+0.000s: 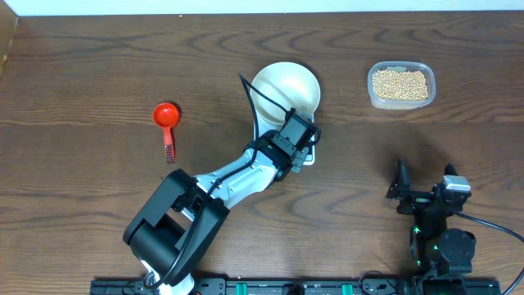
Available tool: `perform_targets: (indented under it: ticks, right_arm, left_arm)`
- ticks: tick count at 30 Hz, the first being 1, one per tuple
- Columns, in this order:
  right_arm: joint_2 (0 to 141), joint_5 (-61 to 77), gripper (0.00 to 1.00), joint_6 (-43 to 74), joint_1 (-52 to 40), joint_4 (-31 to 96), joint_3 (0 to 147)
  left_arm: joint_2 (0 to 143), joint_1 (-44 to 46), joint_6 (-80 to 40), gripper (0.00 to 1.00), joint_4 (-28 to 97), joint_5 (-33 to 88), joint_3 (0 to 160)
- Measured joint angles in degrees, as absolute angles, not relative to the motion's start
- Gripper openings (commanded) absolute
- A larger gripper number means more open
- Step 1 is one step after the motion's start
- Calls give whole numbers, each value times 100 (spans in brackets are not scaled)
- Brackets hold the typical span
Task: Scoop item into bowl and weigh 50g on scale
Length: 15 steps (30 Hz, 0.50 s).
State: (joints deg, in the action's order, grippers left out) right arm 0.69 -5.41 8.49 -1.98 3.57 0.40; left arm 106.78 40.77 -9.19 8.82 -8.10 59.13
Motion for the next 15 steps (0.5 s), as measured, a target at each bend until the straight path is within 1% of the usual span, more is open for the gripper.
perform_targets:
  ticks: [13,15]
  right_arm:
    - [69,-541,99,849,-198,357,40]
    - [69,-541,99,849,-198,357,40]
  left_arm:
    - [10687,4174,-921,7,904,-886,5918]
    - [10689,4191,-921,6,910,-928,5918]
